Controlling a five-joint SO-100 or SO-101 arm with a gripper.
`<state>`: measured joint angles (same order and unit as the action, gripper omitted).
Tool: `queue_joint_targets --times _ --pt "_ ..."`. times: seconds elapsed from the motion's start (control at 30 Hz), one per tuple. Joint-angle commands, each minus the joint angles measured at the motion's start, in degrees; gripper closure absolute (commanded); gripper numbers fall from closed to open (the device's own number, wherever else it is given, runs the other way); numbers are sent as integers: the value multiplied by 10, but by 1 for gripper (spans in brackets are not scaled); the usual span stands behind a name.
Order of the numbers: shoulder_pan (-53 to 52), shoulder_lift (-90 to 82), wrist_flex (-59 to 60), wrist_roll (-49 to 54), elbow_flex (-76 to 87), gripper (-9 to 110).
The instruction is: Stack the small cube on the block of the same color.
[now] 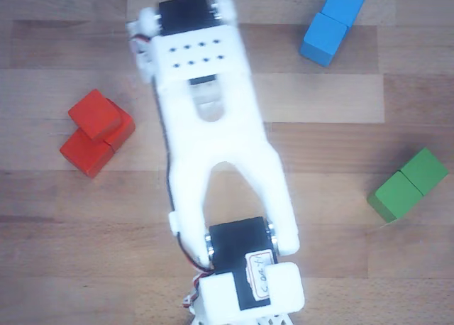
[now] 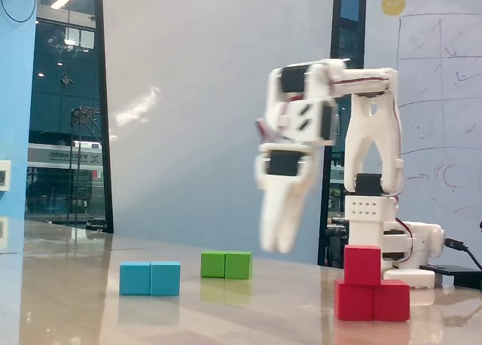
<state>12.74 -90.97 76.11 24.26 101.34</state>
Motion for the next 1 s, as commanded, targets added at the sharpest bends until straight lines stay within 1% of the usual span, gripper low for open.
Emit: queue_joint_targets --times 0.0,0.17,0.23,0.43,0.73,0.87,0.97 --pt "-85 -23 -13 4 -27 70" --pt "-174 -24 6 3 -18 70" --pt "-189 -25 11 6 -18 70" --pt "-170 -55 41 3 7 70" --pt "-171 -142 38 1 133 71" --pt "-171 -196 37 1 193 75" --pt "-171 -235 28 1 236 84"
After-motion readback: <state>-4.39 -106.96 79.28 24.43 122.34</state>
